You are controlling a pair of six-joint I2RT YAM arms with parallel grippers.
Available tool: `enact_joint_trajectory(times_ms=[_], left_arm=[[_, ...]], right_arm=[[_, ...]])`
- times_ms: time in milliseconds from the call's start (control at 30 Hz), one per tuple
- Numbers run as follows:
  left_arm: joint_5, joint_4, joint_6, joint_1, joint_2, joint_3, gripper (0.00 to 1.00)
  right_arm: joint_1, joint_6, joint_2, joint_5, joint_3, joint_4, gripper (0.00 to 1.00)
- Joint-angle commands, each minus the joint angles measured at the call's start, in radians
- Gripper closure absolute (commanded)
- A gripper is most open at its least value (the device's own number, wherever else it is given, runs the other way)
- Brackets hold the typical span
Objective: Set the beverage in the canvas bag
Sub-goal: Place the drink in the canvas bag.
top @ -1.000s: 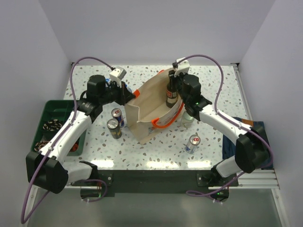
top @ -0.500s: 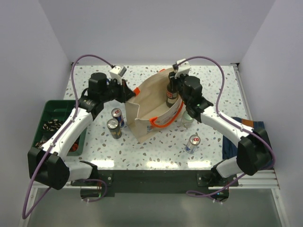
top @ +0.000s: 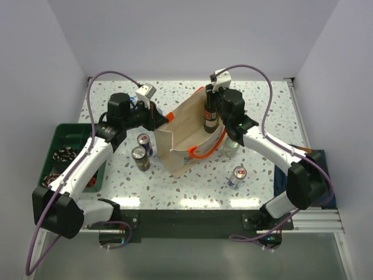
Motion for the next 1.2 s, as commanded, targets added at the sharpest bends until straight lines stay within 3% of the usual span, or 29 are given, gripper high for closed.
enact_joint_trajectory(times_ms=[0,133,300,633,1000,1167], left_arm=[[0.038,0.087,0.017,-0.008,-0.038,0.006,1.00],[0.037,0.085,0.020,-0.006,-0.039,0.006,0.87],[0.032,0.079,0.025,-0.006,-0.039,0.005,0.73],[0.032,0.076,0.031,-0.006,-0.041,-0.002,0.64],[0.029,0.070,0.038,-0.006,-0.042,0.005,0.59],[0.006,0.070,0.038,-0.006,-0.053,0.008,0.55]], right_arm=[[0.004,0.013,-0.017,0.042,0.077,0.103,1.00],[0.005,0.016,-0.028,0.056,0.073,0.100,1.00],[0.005,0.033,-0.018,0.060,0.115,0.007,0.83],[0.004,0.052,0.001,0.060,0.169,-0.072,0.45],[0.004,0.087,0.029,0.122,0.313,-0.237,0.37],[0.002,0.157,0.032,0.224,0.405,-0.385,0.23]])
